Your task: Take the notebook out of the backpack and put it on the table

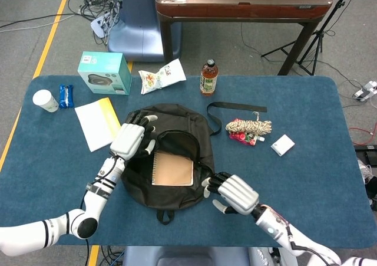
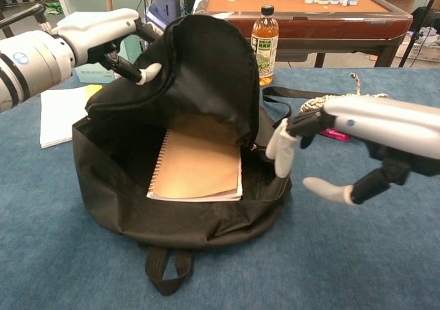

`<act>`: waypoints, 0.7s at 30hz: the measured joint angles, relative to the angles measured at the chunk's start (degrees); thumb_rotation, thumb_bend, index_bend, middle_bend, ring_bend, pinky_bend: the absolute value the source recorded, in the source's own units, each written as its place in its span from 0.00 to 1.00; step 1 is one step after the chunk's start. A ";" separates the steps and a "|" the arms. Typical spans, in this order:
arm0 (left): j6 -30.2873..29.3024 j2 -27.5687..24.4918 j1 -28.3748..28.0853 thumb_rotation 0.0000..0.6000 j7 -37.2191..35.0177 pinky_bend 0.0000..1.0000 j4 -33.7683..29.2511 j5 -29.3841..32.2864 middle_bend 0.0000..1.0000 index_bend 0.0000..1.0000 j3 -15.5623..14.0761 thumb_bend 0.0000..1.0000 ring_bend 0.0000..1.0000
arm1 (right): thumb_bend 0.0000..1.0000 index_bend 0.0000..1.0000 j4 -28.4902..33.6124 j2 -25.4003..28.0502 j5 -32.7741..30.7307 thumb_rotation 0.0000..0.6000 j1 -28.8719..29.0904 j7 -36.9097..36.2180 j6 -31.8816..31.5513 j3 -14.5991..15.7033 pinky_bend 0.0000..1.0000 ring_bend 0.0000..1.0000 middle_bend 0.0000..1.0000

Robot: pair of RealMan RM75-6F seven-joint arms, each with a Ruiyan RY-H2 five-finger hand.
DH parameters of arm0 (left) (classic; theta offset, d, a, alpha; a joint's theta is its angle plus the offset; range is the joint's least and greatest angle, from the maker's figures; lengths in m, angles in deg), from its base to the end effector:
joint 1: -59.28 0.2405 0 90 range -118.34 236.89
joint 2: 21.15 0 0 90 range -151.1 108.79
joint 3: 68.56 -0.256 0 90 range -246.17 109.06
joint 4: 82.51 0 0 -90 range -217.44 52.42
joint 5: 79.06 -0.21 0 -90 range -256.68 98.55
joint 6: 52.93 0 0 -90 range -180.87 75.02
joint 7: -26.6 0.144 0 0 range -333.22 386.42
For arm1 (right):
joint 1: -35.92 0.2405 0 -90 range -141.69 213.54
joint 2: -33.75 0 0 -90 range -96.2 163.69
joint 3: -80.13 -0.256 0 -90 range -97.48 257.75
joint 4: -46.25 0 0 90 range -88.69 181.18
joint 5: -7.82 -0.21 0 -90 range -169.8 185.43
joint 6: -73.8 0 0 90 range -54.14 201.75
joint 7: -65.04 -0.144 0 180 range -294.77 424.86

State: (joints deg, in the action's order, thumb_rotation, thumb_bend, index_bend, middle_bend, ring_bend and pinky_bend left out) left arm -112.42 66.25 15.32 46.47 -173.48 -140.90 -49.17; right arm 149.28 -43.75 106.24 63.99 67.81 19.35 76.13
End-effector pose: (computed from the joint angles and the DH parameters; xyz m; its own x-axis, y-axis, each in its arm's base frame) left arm -0.0932 0.3642 0.0232 0.2685 0.1286 0.9546 0.9078 -0.3652 -0.2061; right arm -0.1377 -0.2268 0.0109 0.3571 -0.3861 0.8505 -0.7784 -0.6264 0.0425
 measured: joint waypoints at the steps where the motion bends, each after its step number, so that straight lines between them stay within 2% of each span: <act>1: -0.28 -0.01 0.00 1.00 0.36 0.02 -0.06 0.22 0.20 0.79 -0.06 0.76 0.08 | 0.47 0.43 -0.87 -1.18 -0.31 1.00 0.68 0.08 0.35 -0.26 0.29 0.20 0.30; 11: -4.10 0.18 0.15 1.00 2.64 0.02 -0.76 3.37 0.20 0.78 0.02 0.77 0.09 | 0.45 0.43 -13.22 -12.97 -3.18 1.00 4.73 0.75 0.57 -2.27 0.29 0.20 0.30; 15: -4.52 0.07 0.27 1.00 2.59 0.02 -0.60 5.62 0.20 0.78 0.49 0.77 0.09 | 0.40 0.43 -18.58 -17.09 -4.27 1.00 5.83 1.02 -0.39 -2.66 0.29 0.20 0.30; 21: -4.81 -0.25 0.58 1.00 1.39 0.02 -1.33 5.95 0.20 0.78 0.14 0.76 0.09 | 0.38 0.43 -22.99 -19.82 -6.70 1.00 6.78 2.92 -0.40 -2.09 0.29 0.20 0.30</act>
State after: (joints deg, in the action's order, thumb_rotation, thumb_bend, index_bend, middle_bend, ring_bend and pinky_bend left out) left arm -117.22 66.00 15.90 47.86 -174.81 -134.95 -49.02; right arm 126.29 -63.57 99.55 70.78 70.72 18.95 74.04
